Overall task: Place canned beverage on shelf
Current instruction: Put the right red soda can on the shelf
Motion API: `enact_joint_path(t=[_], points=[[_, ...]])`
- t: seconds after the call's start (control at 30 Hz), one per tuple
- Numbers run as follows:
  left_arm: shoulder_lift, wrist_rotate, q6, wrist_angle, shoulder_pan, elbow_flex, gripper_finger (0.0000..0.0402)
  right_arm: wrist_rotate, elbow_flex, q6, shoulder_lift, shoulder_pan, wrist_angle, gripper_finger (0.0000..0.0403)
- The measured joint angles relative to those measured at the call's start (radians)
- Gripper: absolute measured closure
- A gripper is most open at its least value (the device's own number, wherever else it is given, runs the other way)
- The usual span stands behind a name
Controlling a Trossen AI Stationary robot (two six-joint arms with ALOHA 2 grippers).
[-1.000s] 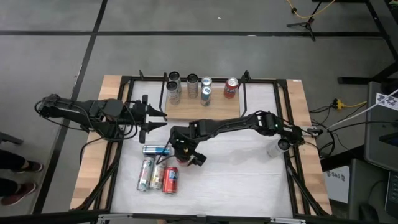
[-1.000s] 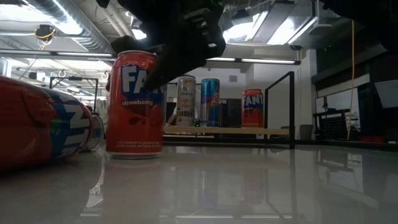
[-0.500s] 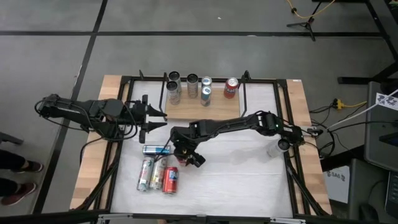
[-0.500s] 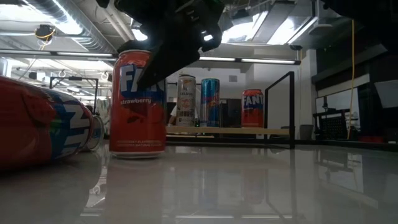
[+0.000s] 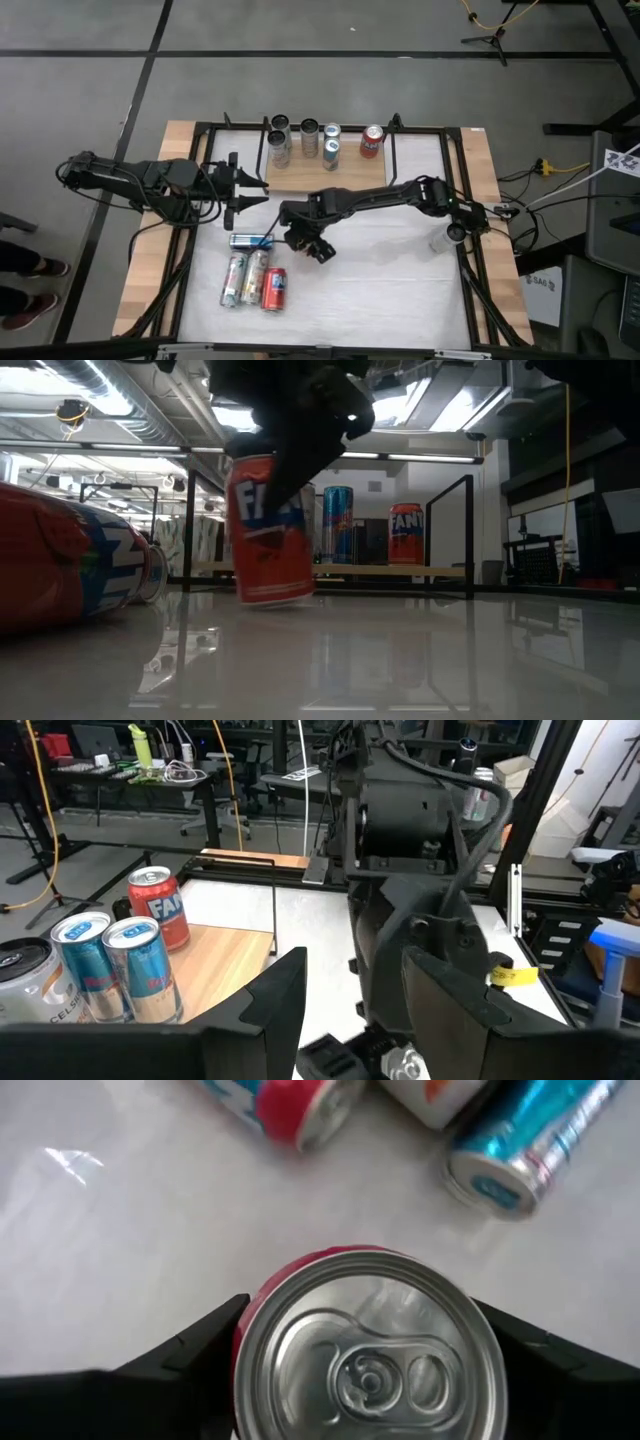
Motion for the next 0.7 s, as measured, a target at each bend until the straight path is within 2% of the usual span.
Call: enact_joint_path(t=[0.13,0.33,0.7], points=[[0.0,0.0,0.001,0.0,0.0,0.0,0.0243,0.033,0.0,0.025,-0.014,-0.003,-0.035,0.0111],[0.0,0.0,0.004,0.0,0.0,0.0,0.0243,0.028,0.0,0.05,-0.027,-0.013,-0.06,0.0112],[0.0,0.0,0.004,0.005,0.0,0.0,0.0243,0.04,0.001,0.098,-0.125,-0.02,-0.091,0.0113]])
